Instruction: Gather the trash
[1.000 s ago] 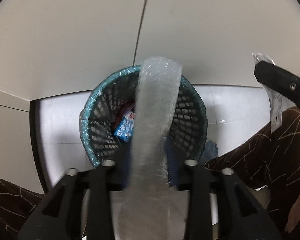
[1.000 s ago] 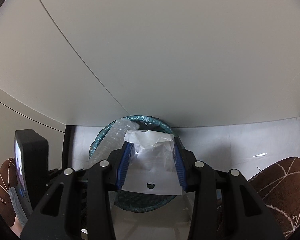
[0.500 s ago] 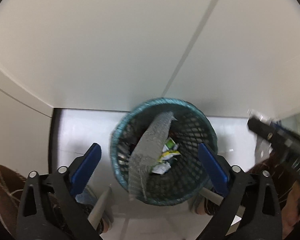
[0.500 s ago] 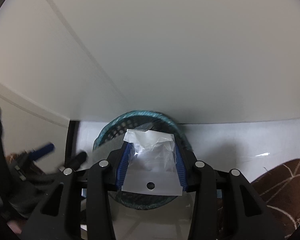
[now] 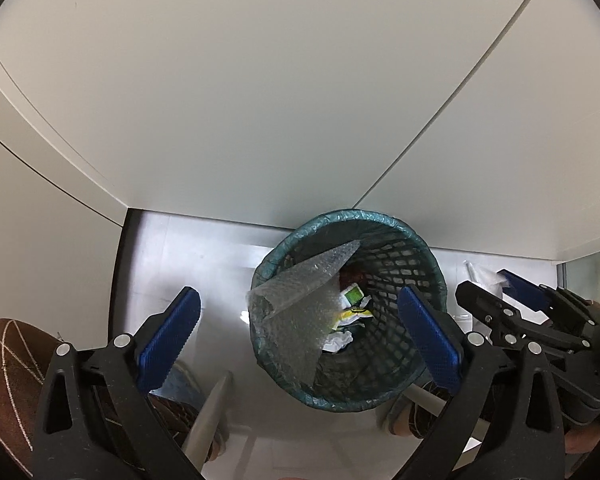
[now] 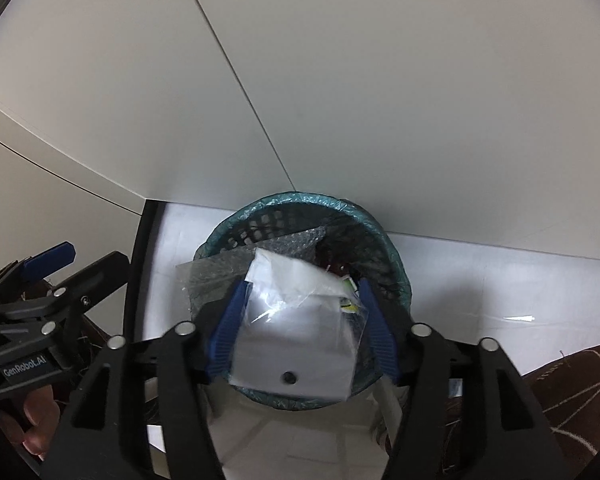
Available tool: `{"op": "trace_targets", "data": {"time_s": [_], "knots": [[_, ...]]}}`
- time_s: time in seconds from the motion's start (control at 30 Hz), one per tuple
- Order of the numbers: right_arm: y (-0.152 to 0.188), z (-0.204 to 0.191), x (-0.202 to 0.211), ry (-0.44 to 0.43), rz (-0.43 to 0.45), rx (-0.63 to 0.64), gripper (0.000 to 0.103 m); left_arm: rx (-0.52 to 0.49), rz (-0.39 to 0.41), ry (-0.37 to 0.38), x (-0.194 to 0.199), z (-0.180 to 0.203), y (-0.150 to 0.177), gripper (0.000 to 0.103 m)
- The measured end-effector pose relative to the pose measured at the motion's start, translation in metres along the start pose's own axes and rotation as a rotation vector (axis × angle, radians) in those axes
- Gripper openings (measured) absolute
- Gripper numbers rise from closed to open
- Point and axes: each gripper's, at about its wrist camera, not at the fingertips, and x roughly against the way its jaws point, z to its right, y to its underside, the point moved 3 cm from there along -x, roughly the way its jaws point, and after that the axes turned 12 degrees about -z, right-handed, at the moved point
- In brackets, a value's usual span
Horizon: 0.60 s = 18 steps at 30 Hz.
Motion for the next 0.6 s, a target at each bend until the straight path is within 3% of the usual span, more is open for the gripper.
{"op": "trace_targets", "data": {"time_s": [0.17,0.3,0.47,0.6], "knots": [[0.002,0.002,0.000,0.018,-0.004,0.001,0.071,0.015,0.001,0.009,0.001,-0.005,0.000,0.097],[0.002,0.009,0.013,0.081,0.038,-0.030,0.082,0.026,0.007,0.003,0.005,-0.007,0.001,0.097],[0.011,0.019,0.063,0.135,0.131,-0.065,0.093,-0.012,0.055,0.009,0.033,0.000,0.002,0.097],[0.020,0.024,0.113,0.143,0.207,-0.079,0.095,-0.052,0.121,0.009,0.074,0.008,0.008,0.097]]}}
